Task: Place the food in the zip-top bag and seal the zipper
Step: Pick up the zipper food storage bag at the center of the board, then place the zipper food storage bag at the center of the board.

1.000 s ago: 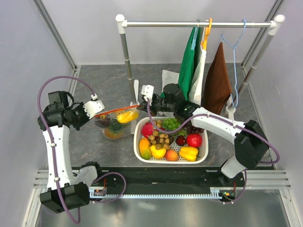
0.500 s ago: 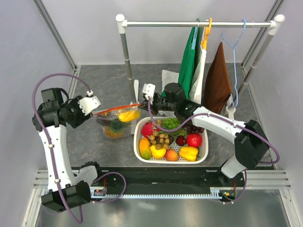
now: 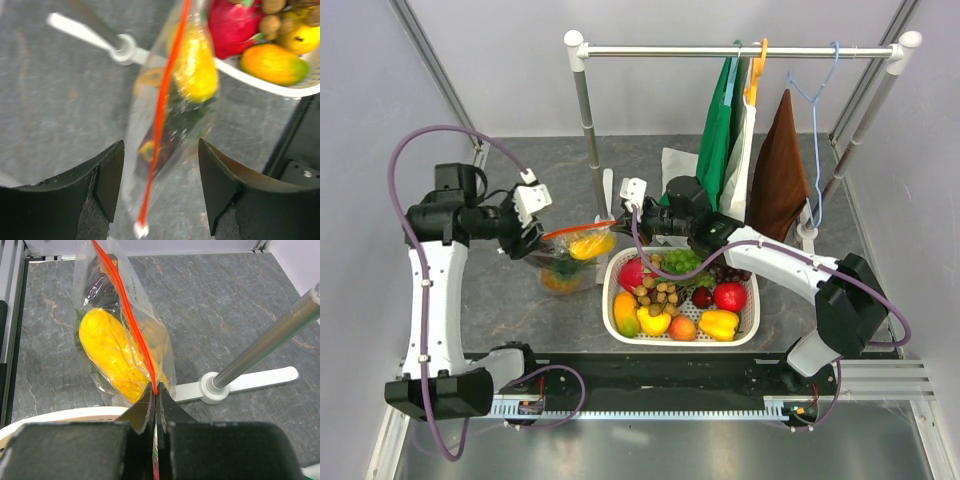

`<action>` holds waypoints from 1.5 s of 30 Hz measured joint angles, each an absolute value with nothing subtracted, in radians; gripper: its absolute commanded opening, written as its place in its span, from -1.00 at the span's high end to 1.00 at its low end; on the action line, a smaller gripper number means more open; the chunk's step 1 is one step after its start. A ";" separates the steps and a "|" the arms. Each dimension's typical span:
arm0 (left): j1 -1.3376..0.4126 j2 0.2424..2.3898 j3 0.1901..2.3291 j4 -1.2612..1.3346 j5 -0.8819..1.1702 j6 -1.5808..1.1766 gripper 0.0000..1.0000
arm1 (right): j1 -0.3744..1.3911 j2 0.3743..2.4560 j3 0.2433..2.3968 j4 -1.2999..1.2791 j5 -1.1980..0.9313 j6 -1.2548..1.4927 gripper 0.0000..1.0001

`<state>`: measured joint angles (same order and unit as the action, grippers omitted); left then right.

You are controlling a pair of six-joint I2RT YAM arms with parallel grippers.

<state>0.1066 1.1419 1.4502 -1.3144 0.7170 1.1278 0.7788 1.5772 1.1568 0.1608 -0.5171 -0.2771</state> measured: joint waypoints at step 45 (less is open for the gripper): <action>0.123 1.482 1.592 -1.017 0.442 1.196 0.96 | 0.817 1.510 1.162 0.113 -0.492 -0.239 -0.96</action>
<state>0.1234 1.4822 1.5925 -1.0172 0.4423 1.1961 0.8165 1.5101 1.1622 0.1131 -0.4923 -0.2394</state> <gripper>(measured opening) 0.033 0.982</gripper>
